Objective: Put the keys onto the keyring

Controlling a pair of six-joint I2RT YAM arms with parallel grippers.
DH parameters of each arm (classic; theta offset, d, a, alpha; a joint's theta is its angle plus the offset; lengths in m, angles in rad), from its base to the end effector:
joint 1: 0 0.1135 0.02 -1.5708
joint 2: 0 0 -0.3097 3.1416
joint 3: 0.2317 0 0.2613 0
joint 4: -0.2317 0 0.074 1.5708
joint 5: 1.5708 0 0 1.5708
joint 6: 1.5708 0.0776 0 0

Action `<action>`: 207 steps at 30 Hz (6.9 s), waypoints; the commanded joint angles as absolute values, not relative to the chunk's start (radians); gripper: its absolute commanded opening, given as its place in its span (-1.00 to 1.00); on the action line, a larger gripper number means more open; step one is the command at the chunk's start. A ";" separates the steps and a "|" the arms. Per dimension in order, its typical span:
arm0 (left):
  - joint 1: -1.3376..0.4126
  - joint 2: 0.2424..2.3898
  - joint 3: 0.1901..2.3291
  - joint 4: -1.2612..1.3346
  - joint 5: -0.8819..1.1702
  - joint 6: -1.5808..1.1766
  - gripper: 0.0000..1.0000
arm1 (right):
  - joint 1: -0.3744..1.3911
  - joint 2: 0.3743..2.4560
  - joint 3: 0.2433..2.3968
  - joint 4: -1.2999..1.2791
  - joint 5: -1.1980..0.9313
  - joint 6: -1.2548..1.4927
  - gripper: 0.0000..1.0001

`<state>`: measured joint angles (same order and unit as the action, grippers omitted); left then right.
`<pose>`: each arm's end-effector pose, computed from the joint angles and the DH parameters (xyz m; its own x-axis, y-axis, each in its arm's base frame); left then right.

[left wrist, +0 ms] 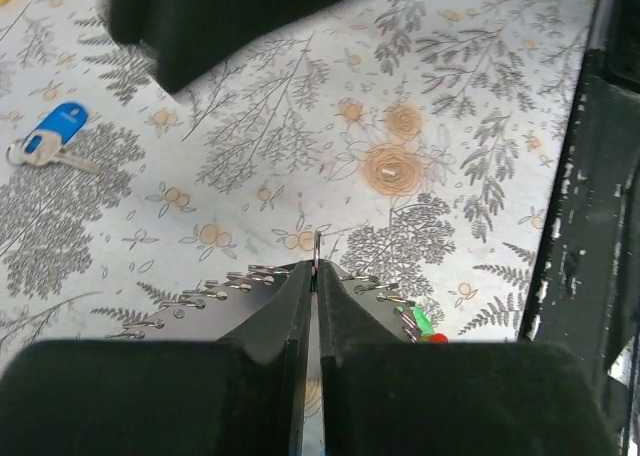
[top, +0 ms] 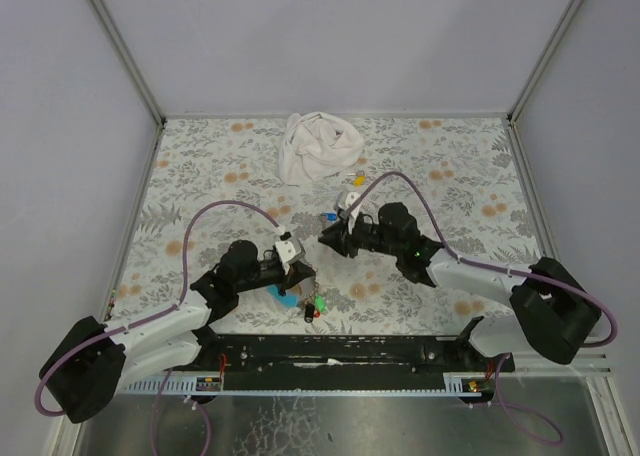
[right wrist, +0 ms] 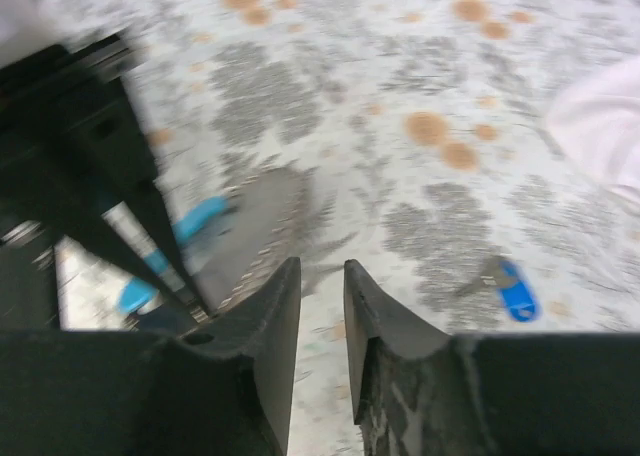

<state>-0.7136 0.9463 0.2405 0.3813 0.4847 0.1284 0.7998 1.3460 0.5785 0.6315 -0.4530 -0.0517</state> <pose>0.1325 -0.1626 0.2000 -0.1221 0.2556 -0.9590 0.9364 0.3500 -0.0260 0.1973 0.2518 0.2625 -0.0454 -0.1134 -0.9925 -0.9507 0.3101 0.0081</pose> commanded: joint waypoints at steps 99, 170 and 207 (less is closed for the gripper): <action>-0.706 0.923 0.256 0.414 0.324 0.053 -1.00 | 0.831 1.801 1.175 -0.534 -0.212 0.060 -0.34; -0.706 0.868 0.241 0.410 0.298 0.041 -1.00 | 0.720 1.704 1.109 -0.569 -0.205 -0.089 -0.06; -0.706 0.887 0.246 0.416 0.315 0.040 -1.00 | 0.602 1.615 0.955 -0.360 -0.462 -0.077 -1.00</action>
